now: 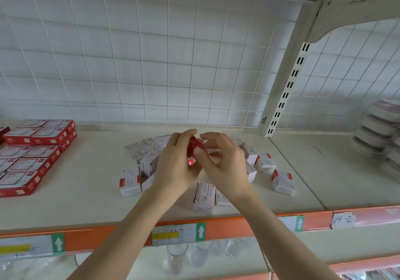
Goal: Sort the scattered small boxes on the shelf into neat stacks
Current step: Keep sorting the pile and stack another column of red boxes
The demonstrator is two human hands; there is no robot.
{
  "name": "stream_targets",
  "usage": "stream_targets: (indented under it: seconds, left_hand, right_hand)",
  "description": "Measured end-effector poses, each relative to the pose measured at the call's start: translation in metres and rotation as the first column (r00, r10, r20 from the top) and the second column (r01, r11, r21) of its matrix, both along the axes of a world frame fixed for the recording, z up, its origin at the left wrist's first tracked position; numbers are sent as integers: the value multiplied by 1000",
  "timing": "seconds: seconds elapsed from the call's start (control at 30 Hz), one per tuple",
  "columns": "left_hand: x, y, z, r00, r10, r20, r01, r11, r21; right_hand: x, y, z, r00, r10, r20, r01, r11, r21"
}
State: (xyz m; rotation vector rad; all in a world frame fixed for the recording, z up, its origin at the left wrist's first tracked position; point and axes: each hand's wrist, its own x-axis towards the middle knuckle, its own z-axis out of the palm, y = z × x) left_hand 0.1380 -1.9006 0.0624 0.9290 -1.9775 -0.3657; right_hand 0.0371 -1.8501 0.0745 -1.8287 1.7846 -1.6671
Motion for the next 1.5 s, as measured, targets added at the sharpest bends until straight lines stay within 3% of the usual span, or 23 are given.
stream_targets:
  seconds: [0.07, 0.2, 0.37, 0.53, 0.63, 0.8, 1.03, 1.1, 1.17, 1.23, 1.3, 1.5]
  left_hand:
    - [5, -1, -2, 997, -18, -77, 24, 997, 77]
    - [14, -1, -4, 971, -103, -217, 148, 968, 202]
    - [20, 1, -5, 933, -235, -272, 306, 917, 256]
    - [20, -1, -7, 912, -330, -243, 384, 896, 224]
    - [18, -2, -10, 909, -349, -228, 395, 895, 206]
    - [17, -8, -15, 933, -346, -100, 357, 922, 146]
    - [17, -7, -9, 937, -343, -63, 349, 924, 159]
    - [17, -9, -7, 962, -271, 6, 265, 943, 199]
    - [18, -11, -4, 966, -119, 231, 92, 988, 123]
    - [19, -13, -4, 878, 32, 478, -47, 999, 20]
    - [17, -15, -7, 772, 101, 628, -121, 993, -12]
    - [12, -16, -16, 714, 200, 671, -183, 978, -97]
  right_hand:
    - [-5, 0, -1, 993, 59, 98, -61, 998, 13]
    - [-22, -3, -10, 995, 66, 69, -71, 995, 76]
    - [-32, 1, -13, 982, 176, 62, -183, 971, 151]
    - [-42, 4, -7, 939, 322, -117, -297, 935, 193]
    - [-46, 4, -6, 924, 329, -197, -295, 938, 185]
    - [-53, 6, -8, 912, 326, -249, -273, 935, 224]
    - [-53, 4, -8, 917, 300, -262, -221, 931, 291]
    - [-54, 3, -9, 922, 244, -299, -158, 946, 284]
    - [-55, 4, -13, 937, 193, -292, -105, 951, 291]
    - [-57, 6, -16, 958, 150, -243, -75, 953, 295]
    - [-57, 6, -19, 965, 107, -238, -31, 953, 303]
    - [-55, 9, -32, 961, 76, -264, 26, 931, 364]
